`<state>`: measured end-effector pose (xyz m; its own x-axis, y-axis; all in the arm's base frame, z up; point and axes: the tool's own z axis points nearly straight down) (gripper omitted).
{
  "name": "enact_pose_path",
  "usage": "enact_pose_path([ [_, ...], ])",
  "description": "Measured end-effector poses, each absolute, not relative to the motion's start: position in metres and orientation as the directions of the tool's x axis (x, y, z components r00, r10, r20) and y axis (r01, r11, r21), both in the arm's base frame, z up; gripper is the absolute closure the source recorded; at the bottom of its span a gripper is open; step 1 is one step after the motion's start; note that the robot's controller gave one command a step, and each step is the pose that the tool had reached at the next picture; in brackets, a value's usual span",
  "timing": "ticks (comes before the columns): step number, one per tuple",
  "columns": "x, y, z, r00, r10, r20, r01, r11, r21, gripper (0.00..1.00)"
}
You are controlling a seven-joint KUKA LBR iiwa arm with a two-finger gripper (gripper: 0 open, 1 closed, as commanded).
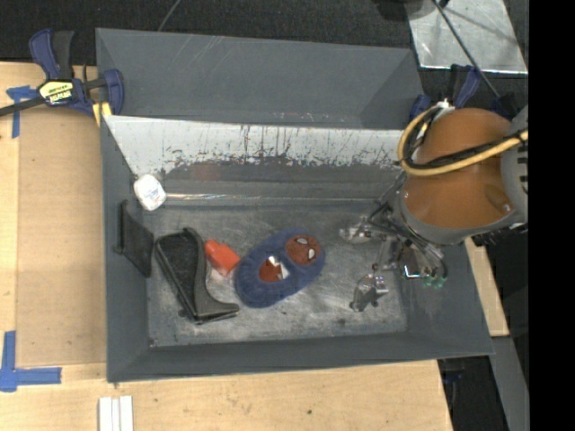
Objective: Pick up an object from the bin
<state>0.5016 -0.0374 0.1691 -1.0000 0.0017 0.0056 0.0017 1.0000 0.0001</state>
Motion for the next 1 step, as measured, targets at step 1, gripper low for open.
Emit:
enact_pose_path([
  [1, 0.5613, -0.0136, 0.0769, -0.99, -0.141, -0.016, -0.14, 0.99, -0.005, 0.0],
])
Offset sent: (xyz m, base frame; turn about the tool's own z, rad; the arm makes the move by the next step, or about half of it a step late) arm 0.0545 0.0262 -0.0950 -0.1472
